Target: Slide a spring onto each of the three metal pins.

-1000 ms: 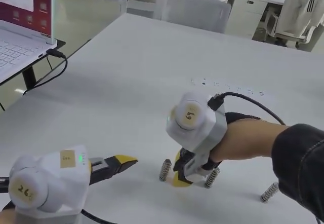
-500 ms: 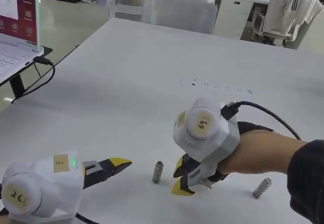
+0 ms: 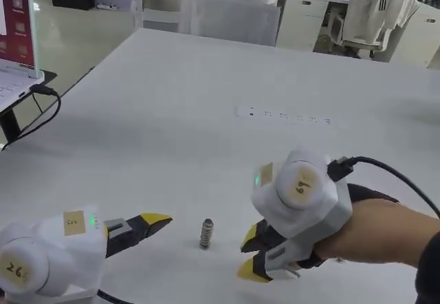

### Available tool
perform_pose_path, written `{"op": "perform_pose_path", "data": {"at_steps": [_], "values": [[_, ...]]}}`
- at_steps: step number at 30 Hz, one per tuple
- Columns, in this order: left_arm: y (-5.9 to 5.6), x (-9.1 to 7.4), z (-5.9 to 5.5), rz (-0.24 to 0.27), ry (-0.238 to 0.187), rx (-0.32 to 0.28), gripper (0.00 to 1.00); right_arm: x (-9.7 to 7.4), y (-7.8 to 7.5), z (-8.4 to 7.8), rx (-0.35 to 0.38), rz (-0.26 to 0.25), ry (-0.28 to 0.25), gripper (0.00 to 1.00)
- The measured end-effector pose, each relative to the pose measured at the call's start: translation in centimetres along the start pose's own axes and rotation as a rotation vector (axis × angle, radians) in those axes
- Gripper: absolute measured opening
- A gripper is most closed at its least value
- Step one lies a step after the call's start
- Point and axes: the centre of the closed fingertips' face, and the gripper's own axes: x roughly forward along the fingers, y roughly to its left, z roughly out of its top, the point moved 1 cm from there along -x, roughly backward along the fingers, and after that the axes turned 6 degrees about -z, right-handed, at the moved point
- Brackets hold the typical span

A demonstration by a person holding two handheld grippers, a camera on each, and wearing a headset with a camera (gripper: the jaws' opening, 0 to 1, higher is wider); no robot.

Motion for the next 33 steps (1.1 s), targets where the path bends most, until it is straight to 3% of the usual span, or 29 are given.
{"op": "perform_pose_path", "data": {"at_steps": [17,33], "values": [[-0.1,0.3,0.4,0.0,0.0,0.01,0.93,-2.0,1.5,-2.9,0.118,-0.048,-0.057,0.18],[-0.2,0.6,0.3,0.002,0.009,0.006,0.95,-5.1,0.5,-6.5,0.251,-0.143,-0.099,0.19]]}}
